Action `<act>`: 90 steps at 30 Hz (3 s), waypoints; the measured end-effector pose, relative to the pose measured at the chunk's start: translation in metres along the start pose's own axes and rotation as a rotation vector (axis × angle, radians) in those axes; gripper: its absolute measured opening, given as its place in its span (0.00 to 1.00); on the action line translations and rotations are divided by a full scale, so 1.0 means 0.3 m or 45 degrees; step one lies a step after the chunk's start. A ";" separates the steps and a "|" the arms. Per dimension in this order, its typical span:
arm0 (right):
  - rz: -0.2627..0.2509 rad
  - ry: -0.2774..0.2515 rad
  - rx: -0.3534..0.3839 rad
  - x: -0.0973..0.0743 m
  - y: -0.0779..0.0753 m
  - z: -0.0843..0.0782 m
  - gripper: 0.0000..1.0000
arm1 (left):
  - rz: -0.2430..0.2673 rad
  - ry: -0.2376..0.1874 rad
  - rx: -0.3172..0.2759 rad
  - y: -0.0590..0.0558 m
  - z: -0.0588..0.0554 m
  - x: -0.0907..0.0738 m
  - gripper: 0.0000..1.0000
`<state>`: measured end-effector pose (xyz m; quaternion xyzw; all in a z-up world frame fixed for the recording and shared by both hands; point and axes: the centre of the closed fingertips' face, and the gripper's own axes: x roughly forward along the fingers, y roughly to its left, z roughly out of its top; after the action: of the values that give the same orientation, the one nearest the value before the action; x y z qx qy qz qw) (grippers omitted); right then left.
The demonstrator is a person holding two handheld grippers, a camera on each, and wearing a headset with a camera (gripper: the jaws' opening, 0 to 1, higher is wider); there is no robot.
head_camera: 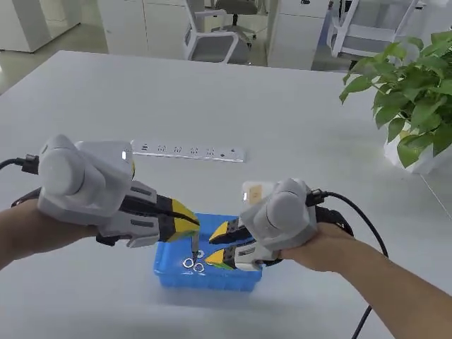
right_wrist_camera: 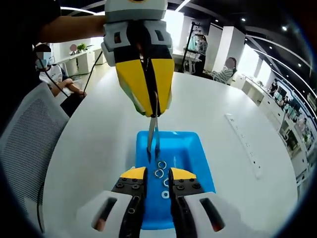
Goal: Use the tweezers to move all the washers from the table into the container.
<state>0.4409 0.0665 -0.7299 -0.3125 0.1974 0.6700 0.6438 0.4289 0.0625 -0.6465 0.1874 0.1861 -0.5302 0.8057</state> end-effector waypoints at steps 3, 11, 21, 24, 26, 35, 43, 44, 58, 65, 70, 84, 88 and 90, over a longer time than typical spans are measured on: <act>-0.015 -0.012 0.003 -0.021 0.008 0.007 0.18 | -0.008 -0.009 0.005 -0.015 0.019 -0.005 0.05; -0.029 -0.058 0.015 -0.068 0.050 0.035 0.19 | -0.048 -0.012 0.032 -0.070 0.049 -0.014 0.05; -0.030 -0.095 0.002 -0.089 0.114 0.070 0.19 | -0.098 -0.008 0.063 -0.138 0.070 -0.026 0.05; -0.021 -0.103 0.000 -0.087 0.137 0.077 0.19 | -0.107 -0.010 0.070 -0.155 0.073 -0.030 0.05; -0.011 -0.110 0.000 -0.084 0.157 0.083 0.19 | -0.118 -0.012 0.075 -0.168 0.076 -0.032 0.05; 0.006 -0.162 -0.042 -0.085 0.206 0.118 0.18 | -0.164 -0.020 0.089 -0.218 0.088 -0.040 0.05; 0.028 -0.198 -0.050 -0.088 0.233 0.130 0.12 | -0.183 -0.033 0.097 -0.242 0.095 -0.056 0.05; 0.031 -0.202 -0.051 -0.087 0.237 0.132 0.12 | -0.185 -0.034 0.094 -0.243 0.093 -0.057 0.05; 0.042 -0.170 -0.094 -0.076 0.253 0.112 0.07 | -0.207 -0.003 0.089 -0.251 0.053 -0.073 0.05; 0.080 -0.113 -0.103 -0.066 0.272 0.085 0.07 | -0.224 0.057 0.105 -0.265 0.006 -0.076 0.05; 0.101 -0.057 -0.126 -0.056 0.281 0.063 0.07 | -0.232 0.127 0.134 -0.271 -0.040 -0.074 0.05; 0.127 0.019 -0.132 -0.037 0.291 0.021 0.07 | -0.247 0.374 0.210 -0.264 -0.220 -0.051 0.05; 0.125 0.068 -0.159 -0.023 0.300 0.002 0.07 | -0.253 0.406 0.224 -0.262 -0.252 -0.033 0.05; 0.128 0.079 -0.158 -0.015 0.304 -0.012 0.07 | -0.260 0.426 0.233 -0.264 -0.271 -0.023 0.05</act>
<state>0.3516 0.0524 -0.7421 -0.3622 0.1908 0.7025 0.5822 0.3450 0.0796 -0.7213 0.3254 0.2864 -0.5853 0.6852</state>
